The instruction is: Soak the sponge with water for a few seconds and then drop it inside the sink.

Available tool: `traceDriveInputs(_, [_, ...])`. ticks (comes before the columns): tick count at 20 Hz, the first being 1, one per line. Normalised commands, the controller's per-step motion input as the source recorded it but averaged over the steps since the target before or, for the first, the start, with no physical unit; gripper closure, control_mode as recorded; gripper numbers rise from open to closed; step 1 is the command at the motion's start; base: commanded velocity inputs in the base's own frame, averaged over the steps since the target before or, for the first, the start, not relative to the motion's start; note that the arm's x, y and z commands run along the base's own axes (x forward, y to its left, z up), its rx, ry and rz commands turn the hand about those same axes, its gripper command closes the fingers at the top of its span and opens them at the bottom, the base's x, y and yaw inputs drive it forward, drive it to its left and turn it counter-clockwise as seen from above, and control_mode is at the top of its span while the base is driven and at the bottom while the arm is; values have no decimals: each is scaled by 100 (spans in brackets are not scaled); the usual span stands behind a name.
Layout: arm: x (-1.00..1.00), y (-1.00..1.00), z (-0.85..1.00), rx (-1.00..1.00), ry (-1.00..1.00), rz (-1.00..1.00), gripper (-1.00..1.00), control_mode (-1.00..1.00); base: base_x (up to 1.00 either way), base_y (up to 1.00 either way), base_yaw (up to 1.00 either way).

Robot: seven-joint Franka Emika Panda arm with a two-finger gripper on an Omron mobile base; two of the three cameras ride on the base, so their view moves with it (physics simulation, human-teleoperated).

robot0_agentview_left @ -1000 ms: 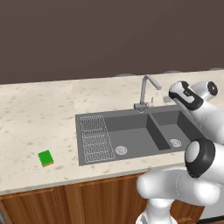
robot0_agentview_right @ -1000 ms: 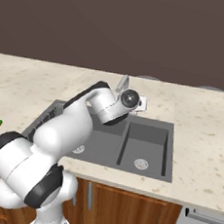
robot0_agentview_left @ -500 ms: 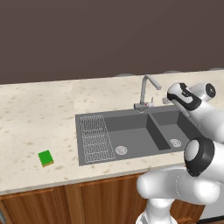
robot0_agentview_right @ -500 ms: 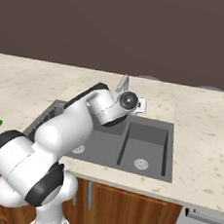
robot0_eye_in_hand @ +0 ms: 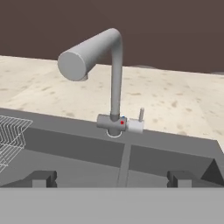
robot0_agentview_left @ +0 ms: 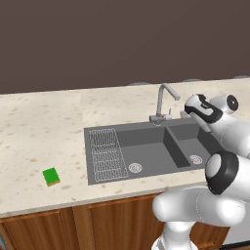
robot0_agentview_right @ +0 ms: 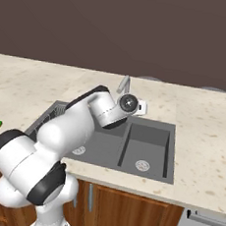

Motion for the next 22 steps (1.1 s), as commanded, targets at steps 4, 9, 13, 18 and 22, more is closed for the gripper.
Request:
traceDriveInputs(4, [9,0,-9,-2,0,0,-100,-100,0,0,0])
traceDriveInputs(9, [16,0,-1,0,-1,0,-100,-100,0,0,0])
traceDriveInputs(13, [14,0,0,0,-5,0,-100,-100,0,0,0])
traceDriveInputs(18, [8,0,0,0,-9,0,-100,-100,0,0,0])
traceDriveInputs(22, [0,0,0,0,-13,0,-100,-100,0,0,0])
